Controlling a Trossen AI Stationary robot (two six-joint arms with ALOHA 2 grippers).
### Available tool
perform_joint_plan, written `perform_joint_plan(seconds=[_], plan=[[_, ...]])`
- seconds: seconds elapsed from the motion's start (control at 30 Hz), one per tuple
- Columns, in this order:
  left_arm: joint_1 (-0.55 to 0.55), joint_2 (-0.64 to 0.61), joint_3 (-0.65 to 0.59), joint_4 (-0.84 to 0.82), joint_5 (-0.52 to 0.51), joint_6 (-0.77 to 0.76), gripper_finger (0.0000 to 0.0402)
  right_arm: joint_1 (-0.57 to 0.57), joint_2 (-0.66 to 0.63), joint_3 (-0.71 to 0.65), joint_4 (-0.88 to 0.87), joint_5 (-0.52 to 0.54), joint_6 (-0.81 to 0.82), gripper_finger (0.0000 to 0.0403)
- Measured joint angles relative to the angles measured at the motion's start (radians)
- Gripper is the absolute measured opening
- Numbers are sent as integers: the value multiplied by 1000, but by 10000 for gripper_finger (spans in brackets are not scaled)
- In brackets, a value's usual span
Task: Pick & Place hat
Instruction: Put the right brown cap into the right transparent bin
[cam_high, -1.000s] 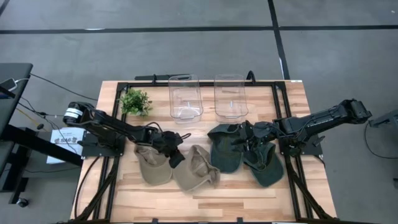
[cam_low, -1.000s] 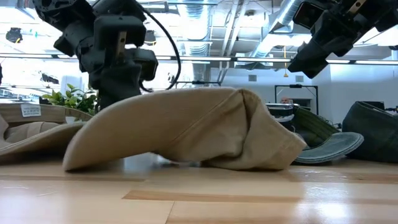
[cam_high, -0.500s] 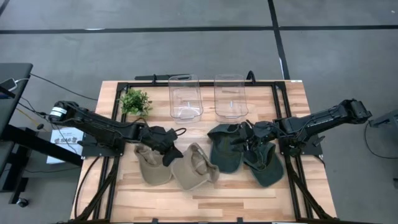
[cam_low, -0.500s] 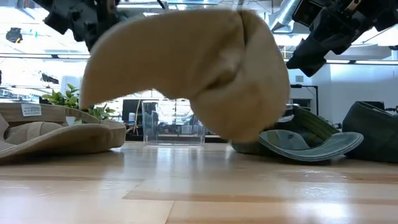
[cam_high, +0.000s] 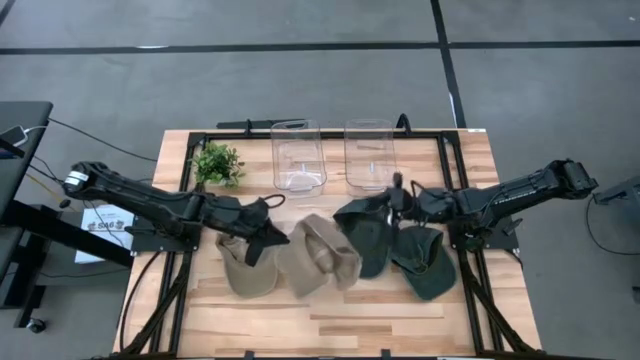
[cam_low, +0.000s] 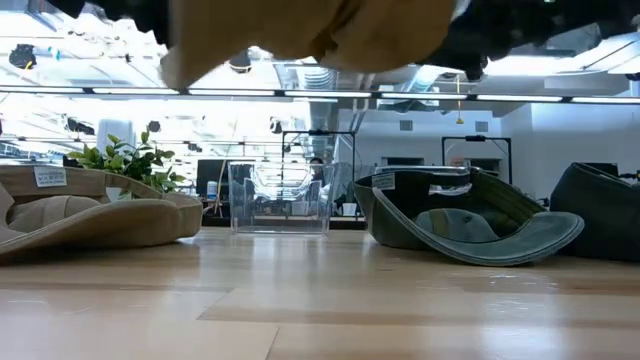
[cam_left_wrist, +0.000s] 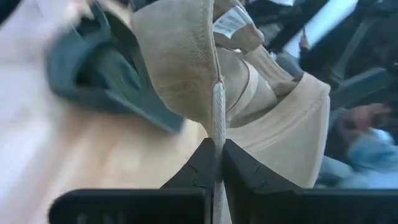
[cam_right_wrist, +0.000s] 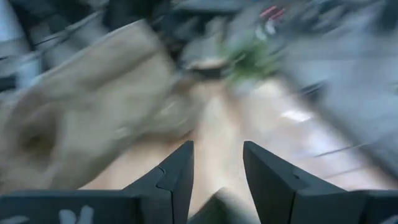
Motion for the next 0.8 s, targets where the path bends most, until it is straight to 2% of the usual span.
perform_joint_plan(seconds=[0.17, 0.3, 0.47, 0.67, 0.8], plan=[[0, -44, 0, 8, -187, 182, 13, -11, 0, 0, 173, 332, -93, 129], [2, -54, 0, 81, -353, 324, 13, -52, 8, 0, 273, 469, -131, 127], [8, -49, 0, 174, -378, 420, 13, -130, 67, 0, 329, 530, -142, 113], [8, -49, 0, 179, -379, 429, 13, -221, 185, 25, 383, 524, -134, 86], [8, -49, 0, 179, -386, 425, 14, -225, 274, 94, 384, 480, -113, 72]])
